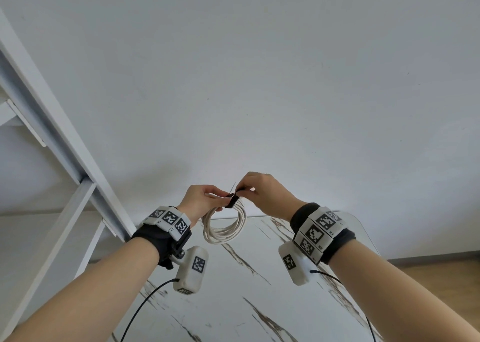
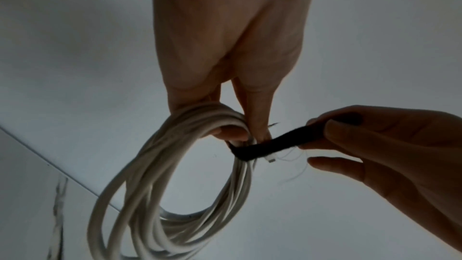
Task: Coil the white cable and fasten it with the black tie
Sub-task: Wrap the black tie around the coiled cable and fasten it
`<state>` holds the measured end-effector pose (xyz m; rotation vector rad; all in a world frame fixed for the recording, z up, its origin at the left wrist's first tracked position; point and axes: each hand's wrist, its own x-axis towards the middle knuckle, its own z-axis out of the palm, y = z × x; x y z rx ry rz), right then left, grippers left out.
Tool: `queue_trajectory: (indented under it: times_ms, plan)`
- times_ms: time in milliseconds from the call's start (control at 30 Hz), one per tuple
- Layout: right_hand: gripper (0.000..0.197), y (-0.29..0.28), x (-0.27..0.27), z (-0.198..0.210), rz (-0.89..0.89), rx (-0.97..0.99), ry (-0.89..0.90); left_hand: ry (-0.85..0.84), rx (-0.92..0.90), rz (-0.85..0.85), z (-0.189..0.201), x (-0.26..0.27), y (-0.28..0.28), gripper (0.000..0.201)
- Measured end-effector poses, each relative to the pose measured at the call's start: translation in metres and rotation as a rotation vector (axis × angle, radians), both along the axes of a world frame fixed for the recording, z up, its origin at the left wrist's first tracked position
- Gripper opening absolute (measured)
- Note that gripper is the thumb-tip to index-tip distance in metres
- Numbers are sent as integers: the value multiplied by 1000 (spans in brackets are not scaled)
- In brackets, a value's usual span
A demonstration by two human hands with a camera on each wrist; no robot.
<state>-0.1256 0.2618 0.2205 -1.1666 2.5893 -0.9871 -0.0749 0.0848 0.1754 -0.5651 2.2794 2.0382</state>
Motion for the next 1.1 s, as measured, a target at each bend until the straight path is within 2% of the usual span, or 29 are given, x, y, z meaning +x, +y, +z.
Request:
queue_trajectory:
  times_ms: [167, 300, 467, 700, 800, 933, 1100]
  plan:
    - [16, 5, -8, 0, -90, -37, -102, 2, -40, -86, 7, 5, 7, 19]
    - [15, 7, -10, -6, -145, -109, -241, -7, -54, -146, 13, 9, 12, 15]
    - [13, 6, -10, -16, -173, -151, -422, -10, -155, -266, 20, 10, 16, 15]
    - [10, 6, -8, -24, -158, -16, -543, 8, -238, -352, 19, 12, 22, 20]
    - [8, 5, -8, -25, -150, 14, -534, 29, -256, -373, 21, 15, 23, 14]
    - [8, 3, -13, -25, -178, 11, -483, 107, -270, -350, 25, 16, 26, 29]
    - [9, 2, -14, -22, -157, 15, -456, 105, -291, -397, 27, 17, 25, 39]
